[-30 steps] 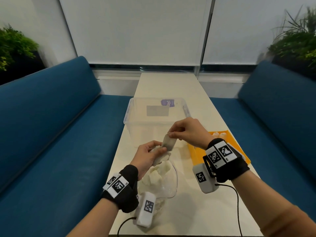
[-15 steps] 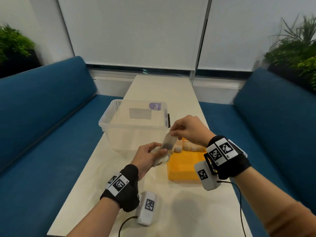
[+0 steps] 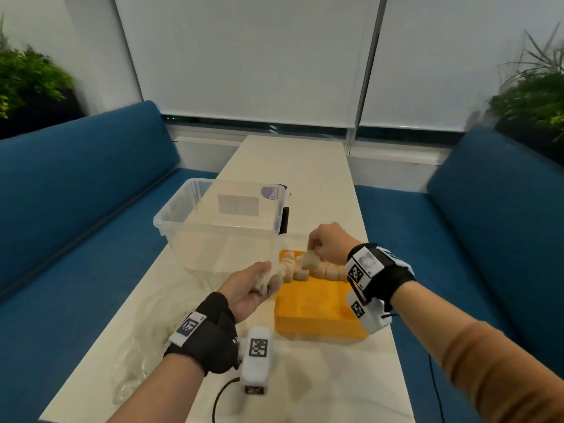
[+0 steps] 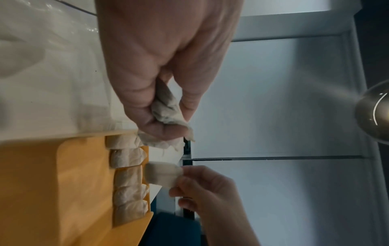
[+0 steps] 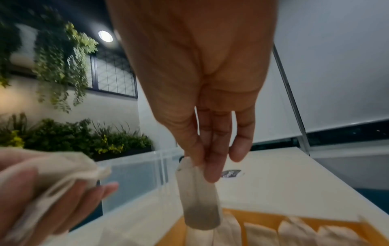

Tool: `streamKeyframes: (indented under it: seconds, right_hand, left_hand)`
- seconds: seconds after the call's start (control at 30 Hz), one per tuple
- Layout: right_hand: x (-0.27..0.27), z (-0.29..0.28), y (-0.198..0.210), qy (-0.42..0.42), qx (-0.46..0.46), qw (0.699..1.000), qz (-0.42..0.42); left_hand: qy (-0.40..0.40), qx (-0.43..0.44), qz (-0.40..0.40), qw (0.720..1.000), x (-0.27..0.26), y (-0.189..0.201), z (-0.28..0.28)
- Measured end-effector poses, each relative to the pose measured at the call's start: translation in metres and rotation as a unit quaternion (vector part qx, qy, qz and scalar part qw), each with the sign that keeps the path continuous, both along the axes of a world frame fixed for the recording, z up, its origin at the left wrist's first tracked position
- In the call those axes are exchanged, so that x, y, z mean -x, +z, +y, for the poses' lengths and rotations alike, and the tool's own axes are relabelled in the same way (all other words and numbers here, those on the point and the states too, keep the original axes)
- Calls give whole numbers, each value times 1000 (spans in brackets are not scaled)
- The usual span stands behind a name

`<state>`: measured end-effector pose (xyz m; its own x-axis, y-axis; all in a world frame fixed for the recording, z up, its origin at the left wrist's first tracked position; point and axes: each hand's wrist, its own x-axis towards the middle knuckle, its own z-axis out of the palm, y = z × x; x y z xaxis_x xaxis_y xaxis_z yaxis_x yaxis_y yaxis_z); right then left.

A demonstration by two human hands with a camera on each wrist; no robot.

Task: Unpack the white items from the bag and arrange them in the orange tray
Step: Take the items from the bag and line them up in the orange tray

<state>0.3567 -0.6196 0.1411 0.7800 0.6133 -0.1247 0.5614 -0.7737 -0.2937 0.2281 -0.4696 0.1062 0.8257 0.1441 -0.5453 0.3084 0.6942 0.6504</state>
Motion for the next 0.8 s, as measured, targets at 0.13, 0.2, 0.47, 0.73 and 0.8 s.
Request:
streamKeyframes:
  seconds: [0.13, 0.2, 0.47, 0.73, 0.8]
  right_hand:
    - [-9, 9, -22, 1, 84, 991, 101]
    - [-11, 12, -33, 1, 107, 980, 169]
    - [-36, 34, -74, -65, 84, 990, 97]
    - [-52, 46, -95, -143, 20, 989, 31]
    - [-54, 46, -96, -163, 6, 986, 29]
  left_hand:
    - [-9, -30, 15, 999, -5, -2, 0]
    - [-10, -37, 21, 999, -6, -6, 3]
    - [-11, -24, 34, 999, -5, -22, 16]
    - [1, 61, 30, 998, -6, -21, 25]
    - [10, 81, 24, 996, -8, -20, 26]
